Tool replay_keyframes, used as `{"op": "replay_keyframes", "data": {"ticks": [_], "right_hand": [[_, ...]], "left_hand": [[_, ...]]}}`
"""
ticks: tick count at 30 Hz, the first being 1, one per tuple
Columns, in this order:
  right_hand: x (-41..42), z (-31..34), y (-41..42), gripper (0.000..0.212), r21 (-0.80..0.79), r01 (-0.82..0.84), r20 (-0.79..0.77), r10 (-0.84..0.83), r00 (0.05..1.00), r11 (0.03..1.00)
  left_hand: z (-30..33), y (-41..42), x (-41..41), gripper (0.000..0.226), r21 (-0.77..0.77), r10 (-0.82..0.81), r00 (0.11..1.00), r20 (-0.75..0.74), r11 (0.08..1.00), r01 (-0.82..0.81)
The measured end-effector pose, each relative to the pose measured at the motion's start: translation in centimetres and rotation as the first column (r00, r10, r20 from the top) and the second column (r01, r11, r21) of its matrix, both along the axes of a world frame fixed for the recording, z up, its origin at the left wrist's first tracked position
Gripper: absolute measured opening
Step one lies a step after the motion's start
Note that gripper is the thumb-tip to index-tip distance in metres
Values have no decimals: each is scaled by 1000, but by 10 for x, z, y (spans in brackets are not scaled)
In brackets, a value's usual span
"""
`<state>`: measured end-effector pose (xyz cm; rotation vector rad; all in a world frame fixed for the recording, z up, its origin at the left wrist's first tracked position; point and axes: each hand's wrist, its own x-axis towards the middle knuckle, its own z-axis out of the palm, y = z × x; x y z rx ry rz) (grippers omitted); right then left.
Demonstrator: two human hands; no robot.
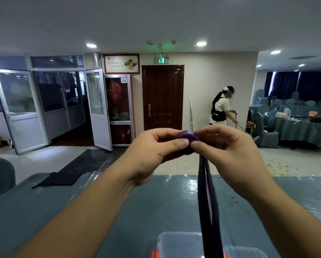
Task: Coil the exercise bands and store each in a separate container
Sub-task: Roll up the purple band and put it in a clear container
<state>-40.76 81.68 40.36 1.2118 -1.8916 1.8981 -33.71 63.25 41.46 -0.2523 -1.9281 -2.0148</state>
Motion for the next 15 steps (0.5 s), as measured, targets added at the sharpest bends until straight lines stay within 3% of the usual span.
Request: {"op": "replay_keyframes", "data": {"ticks": [2,4,6,8,10,15], "right_hand": [[2,-5,-4,32,-77,-24,22,25,999,997],[2,-6,-3,34,-64,-1,26,3,1000,998],[-1,-2,1,34,29,7,27,-8,1000,1000],[-2,3,8,33,144,-11,-7,12,1000,989],[-1,7,13,33,194,-53,-27,59,998,980],[7,6,8,33,-36,-39,4,39,999,999]], "left_hand": [[-6,6,-3,34,180,-35,999,-8,983,36],[-10,7,-5,35,261,-66,998,13,963,61],[-7,4,-2,27,163,-63,996,59,985,53],[-3,-1,3,20,-89,18,995,97,996,-10],[0,-4,4,28,-189,66,994,83,981,-49],[-2,5,-1,35,137,-30,999,21,990,27]]}}
